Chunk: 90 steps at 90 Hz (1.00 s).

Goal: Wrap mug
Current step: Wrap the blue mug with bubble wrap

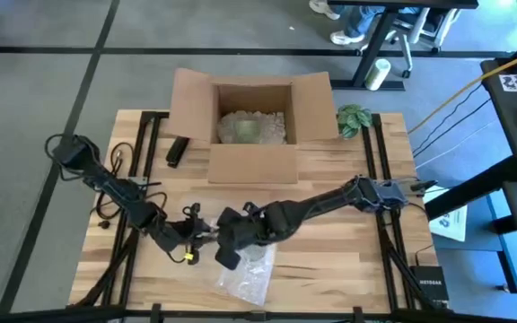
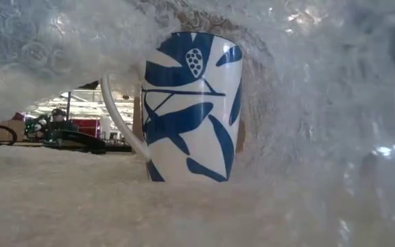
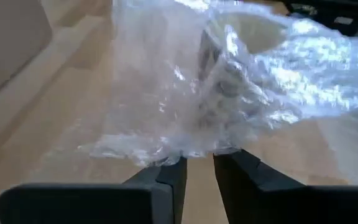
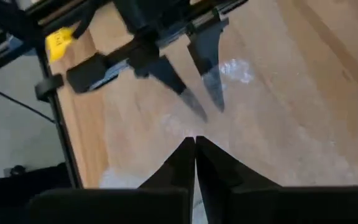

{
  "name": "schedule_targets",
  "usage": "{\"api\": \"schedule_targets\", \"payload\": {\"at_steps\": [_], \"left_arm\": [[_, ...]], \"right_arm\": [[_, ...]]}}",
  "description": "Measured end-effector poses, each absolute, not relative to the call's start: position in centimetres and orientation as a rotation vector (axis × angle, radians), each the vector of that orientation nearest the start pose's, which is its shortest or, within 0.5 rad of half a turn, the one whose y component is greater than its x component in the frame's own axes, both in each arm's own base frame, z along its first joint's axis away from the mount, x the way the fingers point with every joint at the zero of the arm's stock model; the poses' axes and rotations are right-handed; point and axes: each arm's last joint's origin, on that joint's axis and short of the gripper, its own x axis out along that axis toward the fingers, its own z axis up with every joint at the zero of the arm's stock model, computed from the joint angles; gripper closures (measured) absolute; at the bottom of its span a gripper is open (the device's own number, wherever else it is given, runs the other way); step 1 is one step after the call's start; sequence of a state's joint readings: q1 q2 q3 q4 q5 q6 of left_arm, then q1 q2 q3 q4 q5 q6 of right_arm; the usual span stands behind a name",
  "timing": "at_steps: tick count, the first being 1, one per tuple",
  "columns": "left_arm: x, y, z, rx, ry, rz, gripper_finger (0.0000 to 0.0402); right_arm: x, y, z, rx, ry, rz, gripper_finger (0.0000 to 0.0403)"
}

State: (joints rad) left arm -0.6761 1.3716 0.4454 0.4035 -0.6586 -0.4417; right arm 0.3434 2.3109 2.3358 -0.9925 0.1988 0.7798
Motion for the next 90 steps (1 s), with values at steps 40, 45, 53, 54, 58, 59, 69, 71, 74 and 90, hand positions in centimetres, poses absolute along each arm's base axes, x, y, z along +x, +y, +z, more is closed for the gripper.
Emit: {"api": "schedule_targets", "payload": {"at_steps": [40, 45, 53, 54, 58, 59, 69, 71, 74, 90], "left_arm": [[20.8, -14.0, 17.7, -0.085, 0.229, 0.016, 0.0341], [20.9, -14.0, 17.7, -0.091, 0.228, 0.001, 0.0341], [21.0, -13.9, 17.7, -0.105, 0.234, -0.010, 0.0341], [21.0, -13.9, 17.7, -0.106, 0.233, -0.011, 0.0341], [21.0, -13.9, 17.7, -0.108, 0.234, -0.011, 0.0341], [21.0, -13.9, 17.7, -0.108, 0.234, -0.011, 0.0341], [21.0, -13.9, 17.7, -0.108, 0.235, -0.012, 0.0341], [21.0, -13.9, 17.7, -0.108, 0.235, -0.012, 0.0341], [21.0, -13.9, 17.7, -0.107, 0.235, -0.013, 0.0341], [21.0, -13.9, 17.7, -0.105, 0.235, -0.013, 0.0341]], "right_arm": [[47.3, 16.1, 28.0, 0.394, 0.912, -0.208, 0.0403], [47.5, 16.1, 28.2, 0.366, 0.880, -0.214, 0.0403], [47.8, 16.1, 28.4, 0.342, 0.841, -0.205, 0.0403], [47.8, 16.1, 28.4, 0.342, 0.841, -0.205, 0.0403], [47.8, 16.1, 28.3, 0.340, 0.847, -0.205, 0.0403], [47.8, 16.1, 28.2, 0.339, 0.850, -0.206, 0.0403], [47.5, 16.1, 27.4, 0.374, 0.923, -0.230, 0.0403], [47.4, 16.1, 27.3, 0.380, 0.939, -0.231, 0.0403], [47.2, 16.0, 27.2, 0.390, 0.959, -0.243, 0.0403], [46.3, 16.0, 26.8, 0.443, 1.063, -0.283, 0.0403]]}}
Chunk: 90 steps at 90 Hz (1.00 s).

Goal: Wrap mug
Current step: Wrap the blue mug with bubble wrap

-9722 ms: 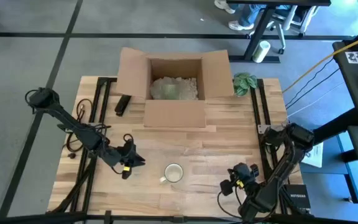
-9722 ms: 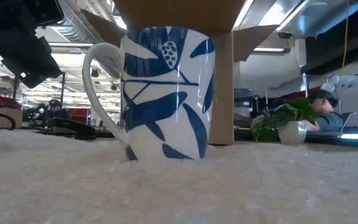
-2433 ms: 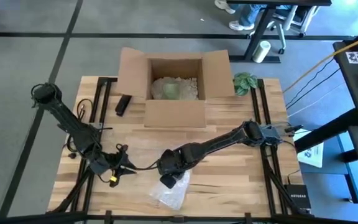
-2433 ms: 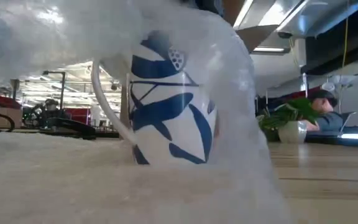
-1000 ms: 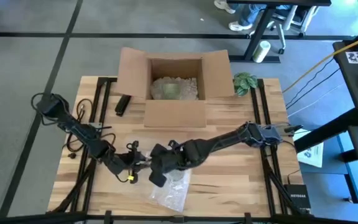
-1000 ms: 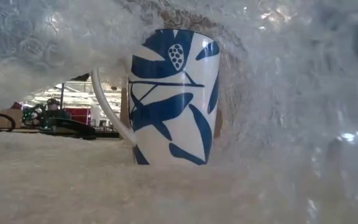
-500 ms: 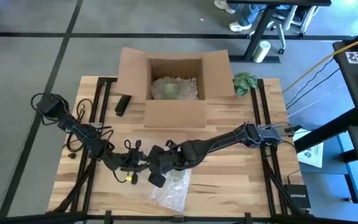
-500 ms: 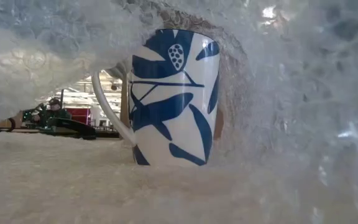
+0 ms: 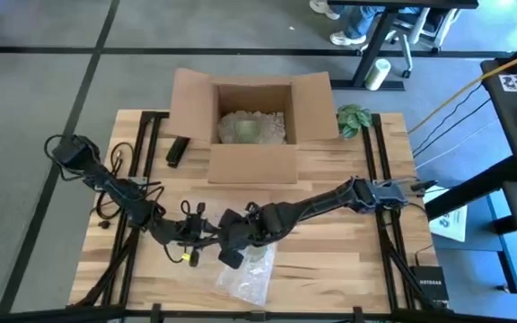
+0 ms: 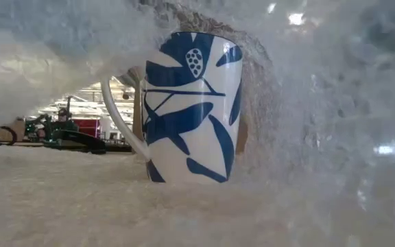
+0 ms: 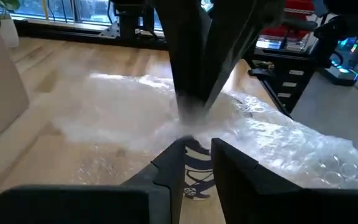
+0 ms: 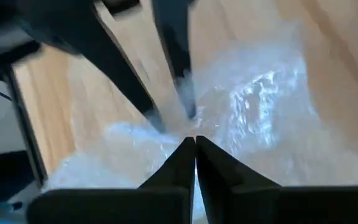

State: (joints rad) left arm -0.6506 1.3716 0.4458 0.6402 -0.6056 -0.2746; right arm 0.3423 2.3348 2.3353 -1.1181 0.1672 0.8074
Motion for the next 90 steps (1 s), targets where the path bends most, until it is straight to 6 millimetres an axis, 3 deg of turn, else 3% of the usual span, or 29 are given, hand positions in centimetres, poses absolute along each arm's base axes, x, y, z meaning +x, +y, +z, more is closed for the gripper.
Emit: {"api": "schedule_targets", "payload": {"at_steps": [50, 90], "left_arm": [[21.0, -13.9, 17.7, -0.108, 0.235, -0.012, 0.0341], [19.8, -15.2, 17.4, -0.122, 0.255, -0.042, 0.0341]], "right_arm": [[43.7, 18.3, 25.6, 0.501, 1.275, -0.357, 0.0403], [45.3, 17.3, 19.7, 0.591, 1.307, -0.267, 0.0403]]}}
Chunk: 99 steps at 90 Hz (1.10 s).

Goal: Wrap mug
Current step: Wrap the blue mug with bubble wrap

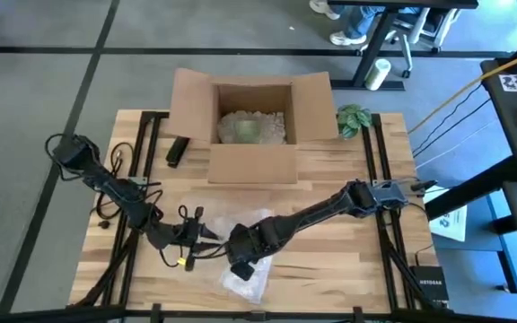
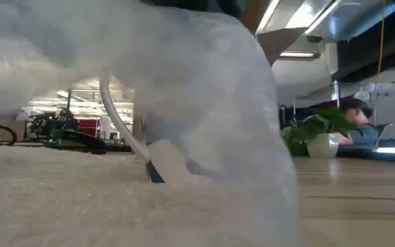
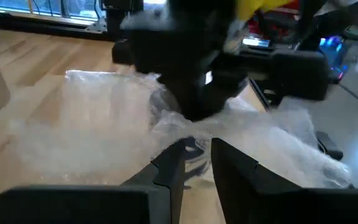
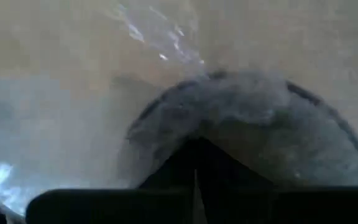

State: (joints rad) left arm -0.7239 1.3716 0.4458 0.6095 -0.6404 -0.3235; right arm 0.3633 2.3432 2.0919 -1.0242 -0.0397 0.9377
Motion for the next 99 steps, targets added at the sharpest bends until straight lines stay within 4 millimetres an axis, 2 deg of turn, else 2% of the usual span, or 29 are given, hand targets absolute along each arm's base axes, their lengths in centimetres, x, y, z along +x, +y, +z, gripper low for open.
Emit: {"api": "schedule_targets", "payload": {"at_steps": [9, 28, 55, 80, 90, 99], "left_arm": [[19.3, -15.6, 17.1, -0.120, 0.275, -0.021, 0.0341], [18.8, -16.0, 16.9, -0.118, 0.294, -0.025, 0.0341], [20.3, -14.3, 16.7, -0.079, 0.285, 0.054, 0.0341], [21.5, -13.3, 17.2, -0.088, 0.267, -0.039, 0.0345], [21.9, -13.3, 17.0, -0.102, 0.257, -0.063, 0.0353], [22.2, -13.6, 16.6, -0.107, 0.245, -0.086, 0.0358]], "right_arm": [[45.3, 17.0, 19.0, 0.623, 1.326, -0.247, 0.0403], [45.2, 17.0, 19.0, 0.637, 1.338, -0.232, 0.0403], [45.6, 17.4, 19.4, 0.617, 1.287, -0.225, 0.0403], [45.7, 17.4, 19.4, 0.593, 1.262, -0.242, 0.0403], [45.6, 17.6, 20.1, 0.566, 1.206, -0.265, 0.0403], [45.3, 17.9, 22.0, 0.552, 1.189, -0.284, 0.0403]]}}
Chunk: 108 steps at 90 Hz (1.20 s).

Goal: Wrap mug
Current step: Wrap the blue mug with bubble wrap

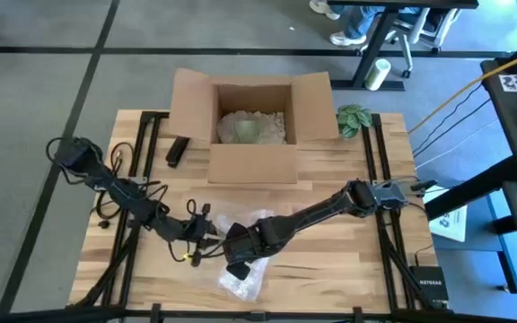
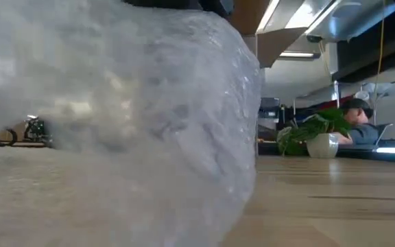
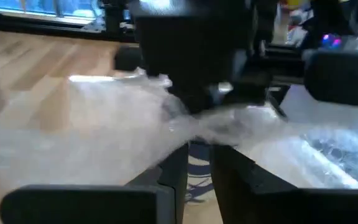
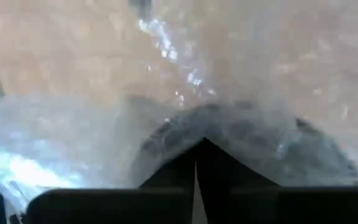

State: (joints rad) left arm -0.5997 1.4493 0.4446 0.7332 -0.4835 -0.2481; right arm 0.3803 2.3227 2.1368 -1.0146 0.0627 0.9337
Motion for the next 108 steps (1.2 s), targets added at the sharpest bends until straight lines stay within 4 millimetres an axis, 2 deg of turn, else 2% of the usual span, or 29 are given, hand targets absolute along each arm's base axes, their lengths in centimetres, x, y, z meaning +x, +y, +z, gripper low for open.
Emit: {"api": "schedule_targets", "payload": {"at_steps": [14, 40, 54, 71, 80, 86, 101, 108], "left_arm": [[22.7, -13.9, 16.7, -0.118, 0.197, -0.108, 0.0362], [24.0, -14.6, 18.4, -0.069, 0.154, -0.135, 0.0363], [24.9, -14.5, 17.5, -0.080, 0.215, -0.152, 0.0363], [25.8, -14.7, 16.2, -0.101, 0.260, -0.165, 0.0363], [26.1, -14.9, 16.3, -0.103, 0.258, -0.174, 0.0363], [26.2, -15.0, 16.5, -0.102, 0.250, -0.176, 0.0363], [26.5, -15.3, 16.9, -0.100, 0.234, -0.184, 0.0363], [26.3, -15.4, 16.9, -0.099, 0.237, -0.188, 0.0363]], "right_arm": [[44.7, 17.9, 24.8, 0.563, 1.182, -0.317, 0.0403], [43.6, 17.4, 27.0, 0.554, 1.216, -0.408, 0.0403], [42.9, 17.8, 28.1, 0.500, 1.147, -0.448, 0.0403], [41.7, 18.9, 30.4, 0.403, 0.971, -0.497, 0.0403], [42.0, 19.3, 30.8, 0.303, 0.866, -0.492, 0.0403], [42.7, 18.8, 30.9, 0.282, 0.843, -0.467, 0.0403], [45.7, 16.7, 28.8, 0.304, 0.865, -0.415, 0.0403], [46.4, 16.2, 27.8, 0.324, 0.900, -0.394, 0.0403]]}}
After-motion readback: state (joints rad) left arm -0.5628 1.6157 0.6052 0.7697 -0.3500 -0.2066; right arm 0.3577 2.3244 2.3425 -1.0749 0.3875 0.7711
